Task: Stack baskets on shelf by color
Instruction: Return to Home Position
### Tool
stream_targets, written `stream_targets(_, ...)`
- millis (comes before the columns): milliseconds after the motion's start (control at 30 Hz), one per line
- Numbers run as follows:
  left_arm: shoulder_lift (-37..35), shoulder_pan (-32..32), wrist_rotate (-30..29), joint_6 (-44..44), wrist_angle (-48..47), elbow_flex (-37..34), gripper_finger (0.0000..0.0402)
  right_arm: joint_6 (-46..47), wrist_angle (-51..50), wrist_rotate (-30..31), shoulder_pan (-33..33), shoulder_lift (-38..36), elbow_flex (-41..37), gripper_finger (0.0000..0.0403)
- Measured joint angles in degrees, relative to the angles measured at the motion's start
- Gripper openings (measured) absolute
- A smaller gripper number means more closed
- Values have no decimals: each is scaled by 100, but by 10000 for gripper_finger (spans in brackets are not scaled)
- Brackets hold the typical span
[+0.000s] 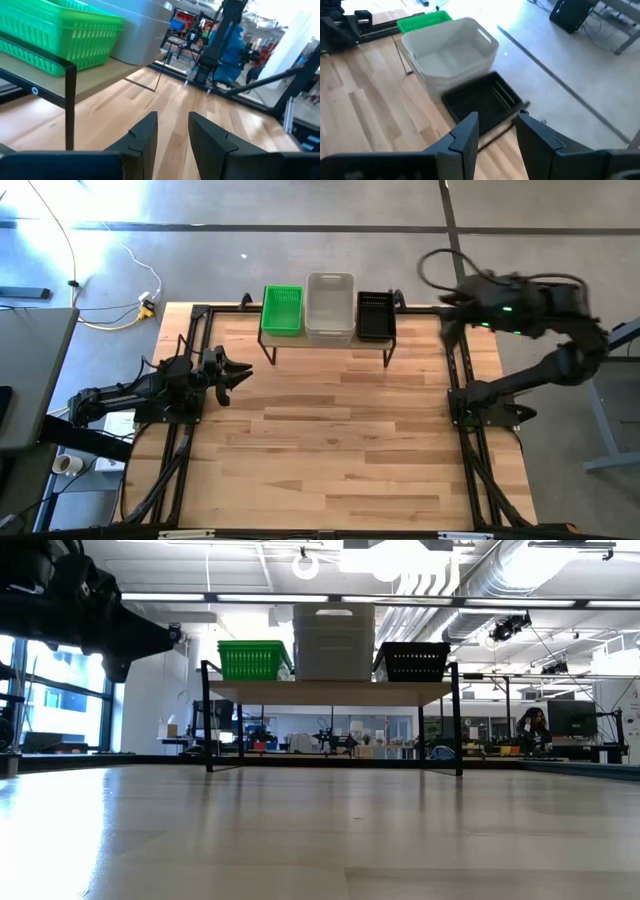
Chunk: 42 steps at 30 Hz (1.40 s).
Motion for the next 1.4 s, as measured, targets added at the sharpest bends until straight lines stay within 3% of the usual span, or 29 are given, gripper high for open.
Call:
stream_targets(100,1,0,6,259,-6,0,101,243,-211,197,202,-454,-254,119)
stream_targets(200,-2,0,6,341,-7,0,101,503,34,411,448,-1076,-1072,119)
stream_targets(467,1,0,4,354,-9,2,101,536,1860,443,860,-2694,-3771,118)
stream_targets(833,-2,0,4,356,-9,4,101,395,3791,-102,1052,-3916,-6280,119)
stream_targets(1400,0,-2,4,357,-12,7,101,807,5563,-453,1070,-5651,-8706,119)
